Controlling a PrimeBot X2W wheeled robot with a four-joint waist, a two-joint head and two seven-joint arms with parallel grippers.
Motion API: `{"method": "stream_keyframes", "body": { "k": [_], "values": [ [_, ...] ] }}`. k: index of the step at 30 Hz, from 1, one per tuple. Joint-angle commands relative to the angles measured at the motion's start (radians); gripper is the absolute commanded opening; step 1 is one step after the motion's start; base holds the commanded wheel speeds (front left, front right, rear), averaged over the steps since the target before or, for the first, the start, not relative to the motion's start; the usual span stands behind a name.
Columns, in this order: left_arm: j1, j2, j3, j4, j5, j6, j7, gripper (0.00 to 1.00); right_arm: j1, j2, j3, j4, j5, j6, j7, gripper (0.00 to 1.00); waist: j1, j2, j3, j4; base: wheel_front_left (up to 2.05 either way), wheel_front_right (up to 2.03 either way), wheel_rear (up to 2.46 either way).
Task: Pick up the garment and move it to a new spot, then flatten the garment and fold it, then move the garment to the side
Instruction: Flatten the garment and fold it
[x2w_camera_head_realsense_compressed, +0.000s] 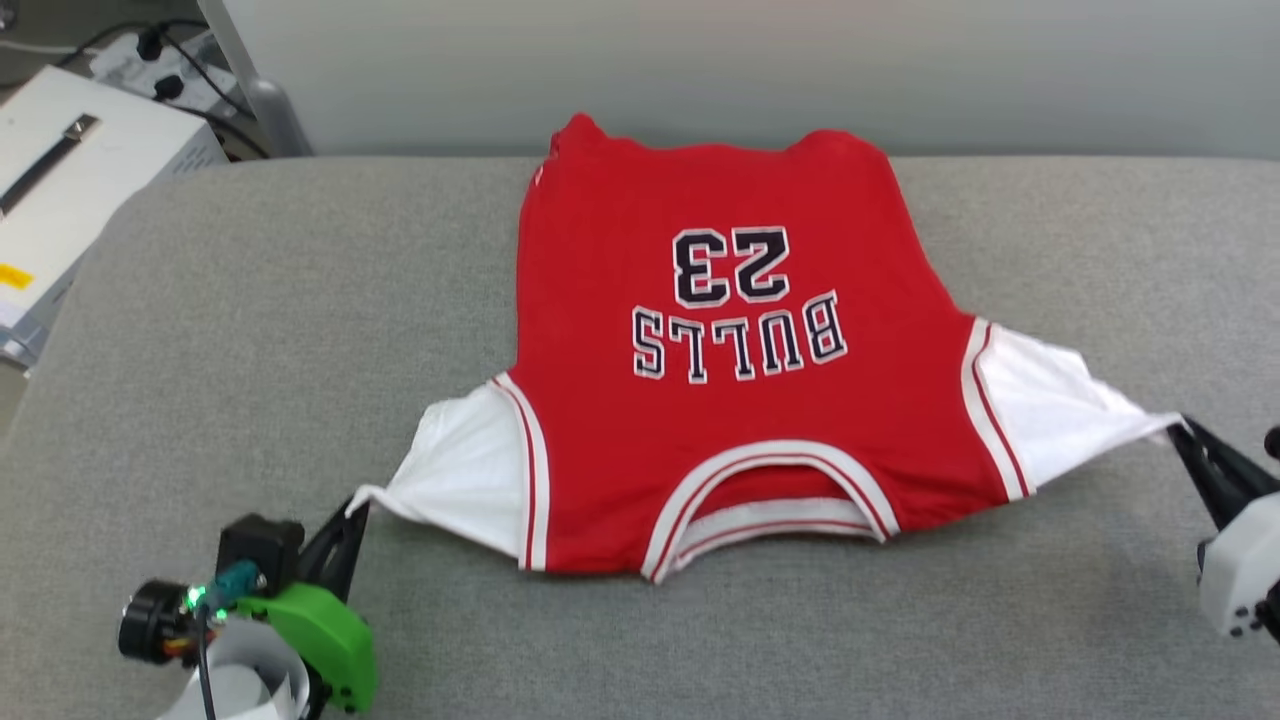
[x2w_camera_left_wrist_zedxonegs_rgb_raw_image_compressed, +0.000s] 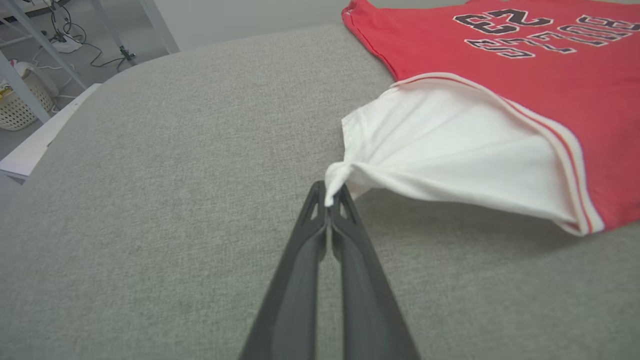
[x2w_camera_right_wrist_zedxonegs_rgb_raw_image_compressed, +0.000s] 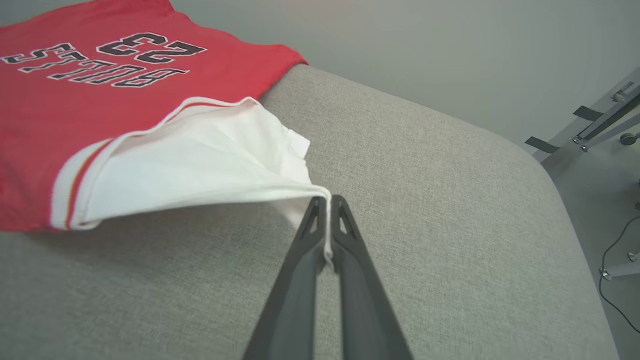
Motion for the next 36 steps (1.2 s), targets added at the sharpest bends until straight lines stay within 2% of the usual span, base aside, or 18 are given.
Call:
{"method": "stream_keyframes", "body": {
  "k": [1, 6, 14, 23, 24, 25, 32, 36],
  "values": [
    [0.036, 0.010, -0.004, -0.003, -0.007, 0.001, -0.003, 0.00, 0.040, -0.022, 0.005, -0.018, 0.028, -0.002, 0.023, 0.00, 0.0002, 0.0111, -0.045, -0.007, 0.00, 0.00, 0.00],
    [0.124, 0.029, -0.024, -0.049, -0.015, 0.000, 0.021, 0.00, 0.148, -0.068, 0.021, -0.091, 0.119, -0.002, 0.116, 0.00, 0.0002, 0.0111, -0.076, -0.006, 0.00, 0.00, 0.00],
    [0.244, 0.058, -0.050, -0.191, -0.020, 0.036, 0.083, 0.00, 0.328, -0.125, -0.003, -0.215, 0.274, -0.002, 0.284, 0.00, 0.0002, 0.0111, -0.097, 0.003, 0.00, 0.00, 0.00],
    [0.274, 0.062, -0.064, -0.312, -0.032, 0.059, 0.139, 0.00, 0.381, -0.141, -0.056, -0.301, 0.296, -0.002, 0.375, 0.00, 0.0002, 0.0111, -0.074, 0.013, 0.00, 0.00, 0.00],
    [0.269, 0.063, -0.065, -0.327, -0.032, 0.060, 0.147, 0.00, 0.377, -0.142, -0.066, -0.309, 0.298, -0.002, 0.385, 0.33, 0.0002, 0.0111, -0.068, 0.016, 0.00, 0.00, 0.00],
    [0.263, 0.064, -0.067, -0.349, -0.032, 0.061, 0.159, 0.00, 0.372, -0.138, -0.077, -0.320, 0.312, -0.002, 0.404, 1.00, 0.0002, 0.0111, -0.059, 0.020, 0.00, 0.00, 0.00],
    [0.232, 0.087, -0.086, -0.546, -0.059, 0.062, 0.309, 0.00, 0.280, -0.129, -0.191, -0.439, 0.355, -0.002, 0.531, 1.00, 0.0002, 0.0111, 0.036, 0.072, 0.00, 0.00, 0.00],
    [0.218, 0.106, -0.096, -0.667, -0.090, 0.067, 0.421, 0.00, 0.173, -0.108, -0.267, -0.477, 0.353, -0.002, 0.666, 1.00, 0.0002, 0.0111, 0.117, 0.117, 0.00, 0.00, 0.00]
  ]
}}
